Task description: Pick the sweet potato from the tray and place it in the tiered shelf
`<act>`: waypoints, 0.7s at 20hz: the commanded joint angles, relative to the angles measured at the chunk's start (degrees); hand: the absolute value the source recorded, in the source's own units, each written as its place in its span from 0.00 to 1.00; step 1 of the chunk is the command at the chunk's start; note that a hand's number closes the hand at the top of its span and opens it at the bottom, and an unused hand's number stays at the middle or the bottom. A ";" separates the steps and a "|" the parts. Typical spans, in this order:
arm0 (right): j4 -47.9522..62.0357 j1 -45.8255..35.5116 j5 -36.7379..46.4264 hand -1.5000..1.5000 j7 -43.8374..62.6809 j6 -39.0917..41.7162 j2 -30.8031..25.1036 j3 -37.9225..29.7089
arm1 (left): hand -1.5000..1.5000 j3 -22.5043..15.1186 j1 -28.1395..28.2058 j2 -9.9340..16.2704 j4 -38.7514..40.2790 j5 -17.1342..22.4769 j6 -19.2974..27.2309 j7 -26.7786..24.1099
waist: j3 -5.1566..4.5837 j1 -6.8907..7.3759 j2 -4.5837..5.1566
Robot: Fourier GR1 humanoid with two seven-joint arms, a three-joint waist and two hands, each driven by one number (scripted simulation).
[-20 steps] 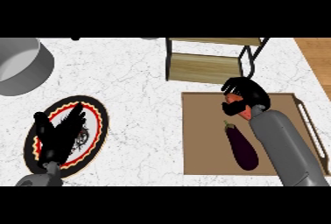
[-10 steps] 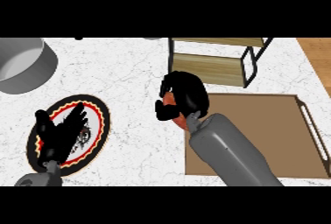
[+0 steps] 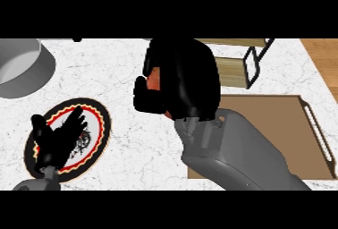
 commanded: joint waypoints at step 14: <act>11.68 -22.69 -2.69 1.00 1.21 11.07 -9.99 -25.61 | 0.50 -1.19 1.32 -2.46 1.77 -2.13 0.02 -1.56 | -0.22 0.95 0.74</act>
